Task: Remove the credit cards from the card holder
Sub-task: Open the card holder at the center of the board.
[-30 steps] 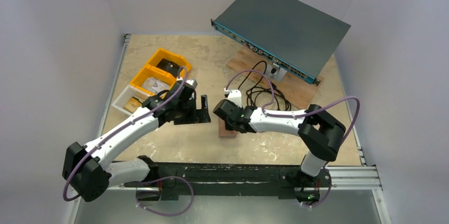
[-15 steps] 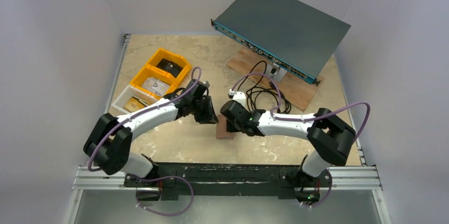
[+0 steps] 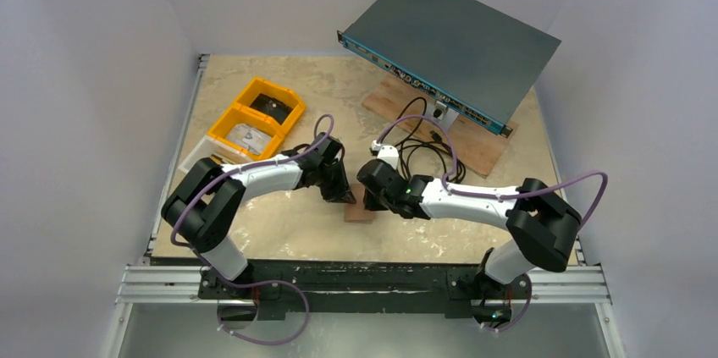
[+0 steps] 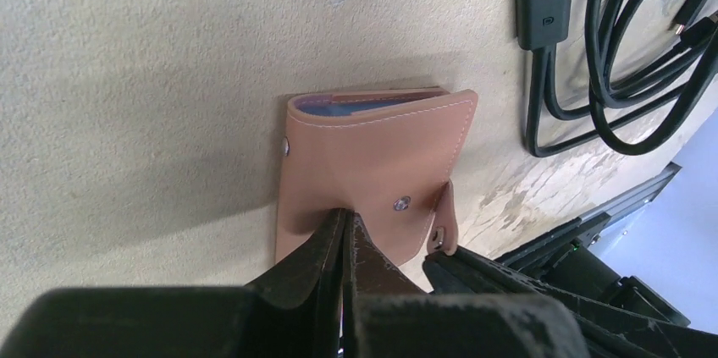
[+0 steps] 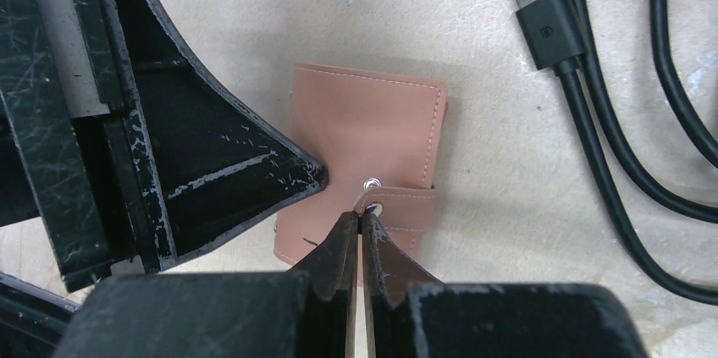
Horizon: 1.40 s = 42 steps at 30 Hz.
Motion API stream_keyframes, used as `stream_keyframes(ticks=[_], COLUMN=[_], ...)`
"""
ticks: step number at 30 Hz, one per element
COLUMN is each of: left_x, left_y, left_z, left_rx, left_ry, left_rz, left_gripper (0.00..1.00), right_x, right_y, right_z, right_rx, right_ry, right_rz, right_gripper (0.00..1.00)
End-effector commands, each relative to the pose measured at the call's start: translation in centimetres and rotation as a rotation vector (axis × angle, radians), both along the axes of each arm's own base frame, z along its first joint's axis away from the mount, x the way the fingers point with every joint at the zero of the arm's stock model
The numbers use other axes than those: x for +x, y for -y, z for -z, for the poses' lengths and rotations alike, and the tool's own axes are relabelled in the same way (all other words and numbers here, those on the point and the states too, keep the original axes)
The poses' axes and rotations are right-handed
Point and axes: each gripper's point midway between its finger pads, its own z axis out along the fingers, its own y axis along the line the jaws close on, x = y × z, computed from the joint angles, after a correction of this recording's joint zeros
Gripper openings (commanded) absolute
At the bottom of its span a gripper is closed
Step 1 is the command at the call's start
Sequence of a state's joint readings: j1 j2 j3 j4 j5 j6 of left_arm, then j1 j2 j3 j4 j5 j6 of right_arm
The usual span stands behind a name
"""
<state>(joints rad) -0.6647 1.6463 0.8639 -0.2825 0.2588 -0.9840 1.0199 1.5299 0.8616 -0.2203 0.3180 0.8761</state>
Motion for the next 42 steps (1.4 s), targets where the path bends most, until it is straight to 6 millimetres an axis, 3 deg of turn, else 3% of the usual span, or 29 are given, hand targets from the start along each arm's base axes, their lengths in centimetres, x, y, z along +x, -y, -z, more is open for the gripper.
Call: stream_keyframes(ticks=[1, 5, 13, 21, 28, 35, 42], left_x=[-0.2, 0.0, 0.5, -0.7, -1.2, -0.9, -0.9], left_y=[-0.3, -1.2, -5.8, -9.2, -10.0, -8.8, -7.3], left_z=[0.8, -0.1, -5.4, -7.7, -7.4, -6.9, -5.8], left_rx=[0.041, 0.085, 0.232, 0.292, 0.319, 0.291, 0.259], left_ry=[-0.016, 0.022, 0.195, 0.257, 0.255, 0.237, 0.195], left_rz=[-0.023, -0.016, -0.036, -0.069, -0.046, -0.010, 0.032], left_gripper=[0.00, 0.01, 0.29, 0.37, 0.37, 0.34, 0.32], right_x=[0.7, 0.8, 1.2, 1.2, 0.7, 0.0, -1.5], right_y=[0.1, 0.5, 0.2, -2.8, -3.9, 0.3, 5.9], right_z=[-2.5, -4.3, -9.1, -10.5, -10.9, -8.6, -2.8], right_rx=[0.040, 0.041, 0.087, 0.129, 0.129, 0.001, -0.162], right_ry=[0.041, 0.061, 0.113, 0.107, 0.107, 0.092, 0.016], right_rz=[0.041, 0.052, 0.045, -0.036, -0.066, -0.007, 0.075], right_gripper=[0.00, 0.00, 0.00, 0.00, 0.00, 0.00, 0.00])
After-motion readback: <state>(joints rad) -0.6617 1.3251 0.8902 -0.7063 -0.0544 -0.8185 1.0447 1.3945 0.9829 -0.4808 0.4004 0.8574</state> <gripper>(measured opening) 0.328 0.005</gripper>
